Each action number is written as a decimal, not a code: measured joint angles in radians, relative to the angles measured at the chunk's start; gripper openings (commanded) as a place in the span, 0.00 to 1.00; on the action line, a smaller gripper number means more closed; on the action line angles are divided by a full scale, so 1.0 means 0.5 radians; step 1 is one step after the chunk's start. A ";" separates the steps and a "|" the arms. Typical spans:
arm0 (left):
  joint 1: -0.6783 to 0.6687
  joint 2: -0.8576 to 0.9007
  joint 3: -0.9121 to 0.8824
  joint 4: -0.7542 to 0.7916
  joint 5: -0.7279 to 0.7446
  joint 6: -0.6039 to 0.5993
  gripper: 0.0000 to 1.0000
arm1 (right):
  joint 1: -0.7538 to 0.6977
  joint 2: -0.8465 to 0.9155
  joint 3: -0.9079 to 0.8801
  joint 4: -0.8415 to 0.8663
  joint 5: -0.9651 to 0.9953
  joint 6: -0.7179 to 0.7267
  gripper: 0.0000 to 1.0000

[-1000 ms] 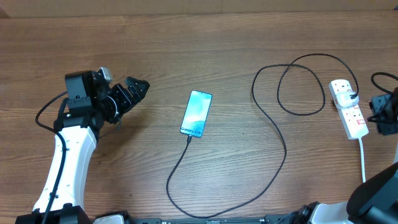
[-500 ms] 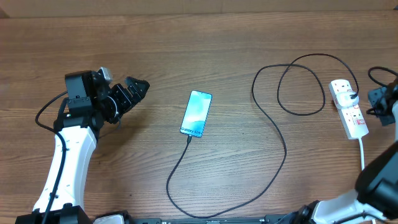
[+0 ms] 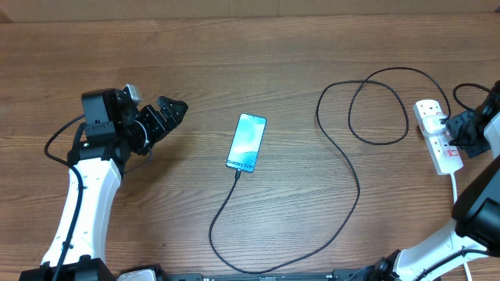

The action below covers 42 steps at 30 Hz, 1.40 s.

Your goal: Plug charger to phone and switch on socket

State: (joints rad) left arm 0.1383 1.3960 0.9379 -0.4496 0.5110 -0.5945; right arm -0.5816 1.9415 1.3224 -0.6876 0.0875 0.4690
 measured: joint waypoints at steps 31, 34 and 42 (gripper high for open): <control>0.000 0.000 0.000 0.000 0.000 0.000 1.00 | 0.092 0.029 0.041 -0.188 0.256 -0.093 0.64; 0.000 0.000 0.000 0.000 0.000 0.000 1.00 | 0.094 0.020 0.043 -0.256 0.245 -0.088 0.79; 0.000 0.000 0.000 0.000 -0.001 0.000 1.00 | 0.097 -0.003 0.052 -0.438 0.231 -0.093 0.80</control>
State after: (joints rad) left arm 0.1383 1.3960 0.9379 -0.4496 0.5106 -0.5945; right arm -0.5331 1.9400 1.3483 -0.9066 0.2031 0.4225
